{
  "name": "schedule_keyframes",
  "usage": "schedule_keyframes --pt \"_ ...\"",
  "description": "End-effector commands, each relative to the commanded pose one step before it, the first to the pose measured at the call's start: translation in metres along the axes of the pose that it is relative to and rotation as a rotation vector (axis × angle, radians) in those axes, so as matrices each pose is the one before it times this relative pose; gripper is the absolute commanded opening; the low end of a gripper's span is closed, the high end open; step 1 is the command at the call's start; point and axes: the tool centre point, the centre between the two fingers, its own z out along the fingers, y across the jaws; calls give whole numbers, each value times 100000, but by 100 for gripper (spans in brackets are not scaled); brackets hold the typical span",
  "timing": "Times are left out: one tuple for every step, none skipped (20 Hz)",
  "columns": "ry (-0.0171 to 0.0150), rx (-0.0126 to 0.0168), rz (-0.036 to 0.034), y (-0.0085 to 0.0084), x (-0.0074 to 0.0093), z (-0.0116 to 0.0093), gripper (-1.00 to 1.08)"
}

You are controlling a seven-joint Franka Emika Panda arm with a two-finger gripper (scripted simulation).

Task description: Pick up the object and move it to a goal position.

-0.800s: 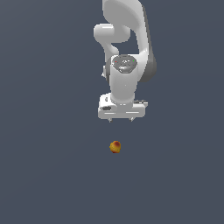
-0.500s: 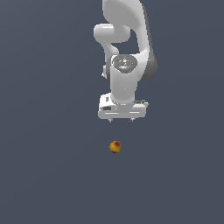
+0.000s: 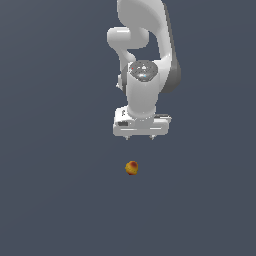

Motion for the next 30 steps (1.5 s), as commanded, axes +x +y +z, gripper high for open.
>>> schedule_keyframes --pt "-59 -107 650 149 247 253 100" --pt "14 -57 433 82 183 147 100" --pt "16 -70 507 96 214 176 100" --pt "12 -89 575 112 243 208 100" --pt "8 -110 653 133 272 243 100" --pt "7 -127 726 147 302 277 100" --pt "12 -142 807 162 333 310 100" --pt "17 -158 886 176 363 344 100" --pt "19 -177 960 189 390 381 100" --pt "21 -198 1035 204 416 420 100" --pt "25 -220 1109 217 441 460 100" --pt "29 -242 1181 229 465 502 100" --pt "32 -253 1193 229 464 519 100" --pt "32 -245 1114 214 428 495 100" --pt "32 -233 1032 196 391 469 100" --pt "32 -221 951 179 356 440 100" --pt "31 -207 870 163 323 410 100" --pt "30 -192 791 147 290 379 100" --pt "28 -176 712 131 259 346 100" --pt "26 -161 638 119 229 312 100" --pt "24 -143 559 103 199 278 100" --pt "21 -125 482 87 171 242 100" --pt "19 -107 411 76 144 206 100" --pt "15 -86 327 56 116 169 100" --pt "12 -68 258 47 90 132 100" --pt "9 -50 189 36 64 95 100" --pt "6 -31 115 23 39 57 100" --pt "0 0 0 -17 8 19 100" --pt "-102 23 -165 14 -100 -62 100" --pt "0 0 0 -1 0 40 100"
